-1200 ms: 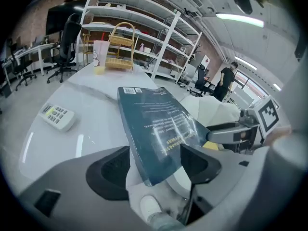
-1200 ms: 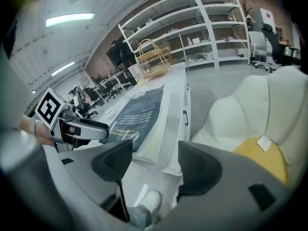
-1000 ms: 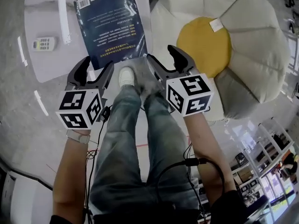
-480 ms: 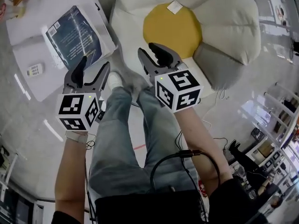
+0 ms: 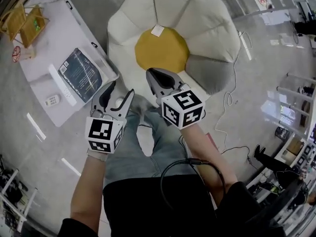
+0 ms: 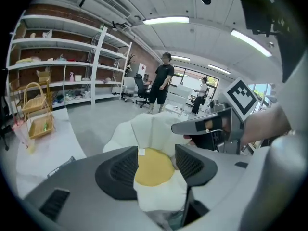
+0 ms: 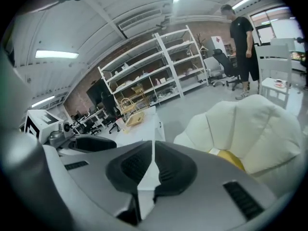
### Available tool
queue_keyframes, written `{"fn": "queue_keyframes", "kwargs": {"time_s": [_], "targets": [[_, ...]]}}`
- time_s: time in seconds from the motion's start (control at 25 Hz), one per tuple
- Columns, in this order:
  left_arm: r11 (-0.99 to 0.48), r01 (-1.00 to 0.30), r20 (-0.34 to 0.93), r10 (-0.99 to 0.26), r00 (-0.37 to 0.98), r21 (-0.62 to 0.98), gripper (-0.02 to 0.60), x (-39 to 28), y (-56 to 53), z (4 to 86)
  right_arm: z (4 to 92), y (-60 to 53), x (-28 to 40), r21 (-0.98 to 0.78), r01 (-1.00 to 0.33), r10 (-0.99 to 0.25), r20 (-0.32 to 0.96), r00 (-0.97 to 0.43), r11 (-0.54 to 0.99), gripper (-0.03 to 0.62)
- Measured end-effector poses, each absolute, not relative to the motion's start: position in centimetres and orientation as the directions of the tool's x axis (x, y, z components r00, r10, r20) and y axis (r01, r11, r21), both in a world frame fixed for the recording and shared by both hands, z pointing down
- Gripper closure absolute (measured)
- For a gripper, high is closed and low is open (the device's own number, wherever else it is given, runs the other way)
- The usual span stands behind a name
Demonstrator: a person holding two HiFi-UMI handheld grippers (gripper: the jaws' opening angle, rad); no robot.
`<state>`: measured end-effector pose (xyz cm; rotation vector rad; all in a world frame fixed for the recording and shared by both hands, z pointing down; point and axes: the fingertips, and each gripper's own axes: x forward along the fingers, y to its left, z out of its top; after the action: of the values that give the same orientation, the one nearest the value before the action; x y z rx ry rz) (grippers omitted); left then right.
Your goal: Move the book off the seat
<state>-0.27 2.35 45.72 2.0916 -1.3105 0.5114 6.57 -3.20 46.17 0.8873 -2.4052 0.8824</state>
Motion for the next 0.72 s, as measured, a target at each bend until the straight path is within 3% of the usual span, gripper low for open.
{"fn": "queue_keyframes", "kwargs": {"time_s": [0.28,0.52,0.72], "targets": [[-0.402,-0.872,0.508,-0.710,0.489,0.278,0.412,2.9,-0.6,36.3,37.2,-4.5,9.7,-0.379,-0.704,-0.504,0.504,-0.701,0.601,0.565],[-0.410,-0.879,0.423,-0.771,0.477,0.244,0.575,4.3,-1.8,29.4,30.0,-5.1,12.4,-0.339,-0.724,-0.584,0.432,-0.687,0.601,0.565],[-0.466,-0.851,0.381,-0.761,0.525,0.242,0.577,7.3,-0.9,25.0,25.3,-3.8,14.3,-0.316,-0.738,-0.629,0.388,-0.674,0.596,0.565]]}}
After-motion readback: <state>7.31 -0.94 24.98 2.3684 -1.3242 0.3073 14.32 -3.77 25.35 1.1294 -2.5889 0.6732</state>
